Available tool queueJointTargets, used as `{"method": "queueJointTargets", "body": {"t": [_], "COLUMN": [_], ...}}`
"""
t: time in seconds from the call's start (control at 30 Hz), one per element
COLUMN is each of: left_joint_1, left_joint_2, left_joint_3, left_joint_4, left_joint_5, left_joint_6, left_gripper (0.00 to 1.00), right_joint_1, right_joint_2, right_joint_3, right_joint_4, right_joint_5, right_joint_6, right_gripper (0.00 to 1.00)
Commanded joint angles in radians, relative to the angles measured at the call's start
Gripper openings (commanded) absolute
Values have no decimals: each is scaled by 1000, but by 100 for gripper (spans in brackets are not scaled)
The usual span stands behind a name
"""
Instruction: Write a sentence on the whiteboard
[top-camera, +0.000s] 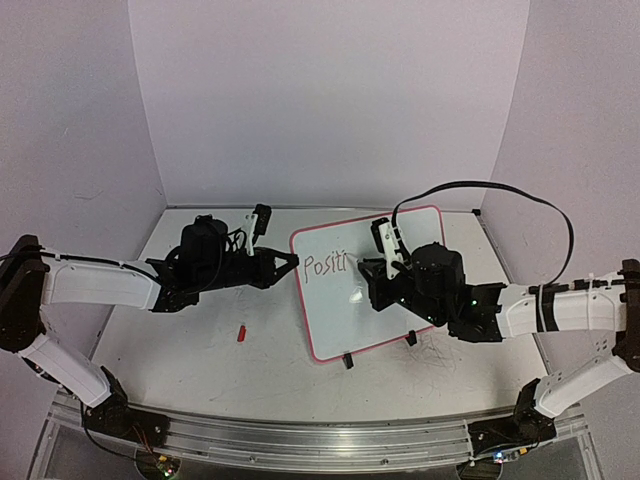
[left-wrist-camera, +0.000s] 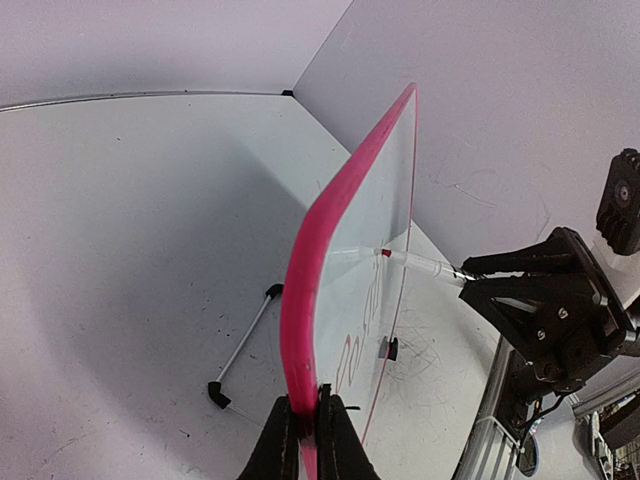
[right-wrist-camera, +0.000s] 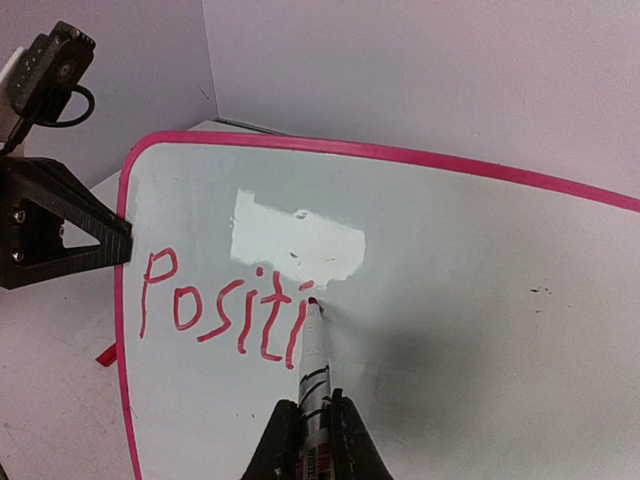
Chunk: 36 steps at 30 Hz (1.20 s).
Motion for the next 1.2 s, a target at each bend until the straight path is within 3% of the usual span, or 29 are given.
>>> {"method": "queueJointTargets", "body": {"t": [0.0,1.17], "left_joint_1": [5,5], "left_joint_2": [-32,-31], "left_joint_3": [27,32], "left_joint_4": [-9,-9], "left_joint_5": [-21,-22], "left_joint_6": [39,39], "left_gripper": [0,0], "right_joint_1": [-3,-1], "right_joint_2": [17,-58], "right_joint_3": [30,-67], "right_joint_4": [-20,-63], "right_joint_5": [25,-17], "right_joint_6": [6,85], "right_gripper": [0,0]}}
